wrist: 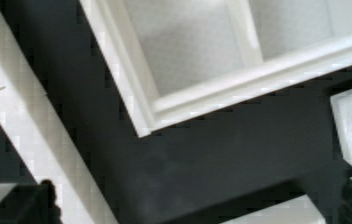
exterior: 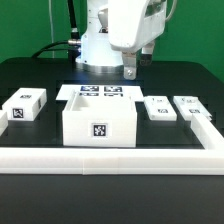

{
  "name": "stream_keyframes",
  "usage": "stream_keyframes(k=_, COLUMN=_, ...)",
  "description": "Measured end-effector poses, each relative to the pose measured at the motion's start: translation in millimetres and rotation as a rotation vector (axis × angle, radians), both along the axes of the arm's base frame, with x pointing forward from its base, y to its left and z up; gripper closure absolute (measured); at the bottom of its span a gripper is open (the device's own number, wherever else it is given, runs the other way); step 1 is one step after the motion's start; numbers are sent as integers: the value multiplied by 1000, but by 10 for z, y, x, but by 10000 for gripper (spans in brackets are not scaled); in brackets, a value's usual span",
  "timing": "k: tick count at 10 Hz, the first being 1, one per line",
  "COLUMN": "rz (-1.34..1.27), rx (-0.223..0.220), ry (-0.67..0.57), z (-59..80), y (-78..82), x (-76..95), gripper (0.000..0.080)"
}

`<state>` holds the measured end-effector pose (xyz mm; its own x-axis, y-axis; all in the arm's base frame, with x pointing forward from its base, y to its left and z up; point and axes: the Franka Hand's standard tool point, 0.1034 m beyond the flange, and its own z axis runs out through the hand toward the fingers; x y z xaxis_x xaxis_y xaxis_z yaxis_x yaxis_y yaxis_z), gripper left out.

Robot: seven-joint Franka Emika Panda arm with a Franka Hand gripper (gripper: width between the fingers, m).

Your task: Assemble cabinet

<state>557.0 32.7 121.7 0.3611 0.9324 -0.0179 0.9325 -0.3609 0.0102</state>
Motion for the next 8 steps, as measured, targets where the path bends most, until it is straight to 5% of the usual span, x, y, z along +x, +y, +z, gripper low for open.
stream_keyframes(k=8, rz=272, rx=-10, ry=-77, z=-153, y=-169, x=-52, gripper=1)
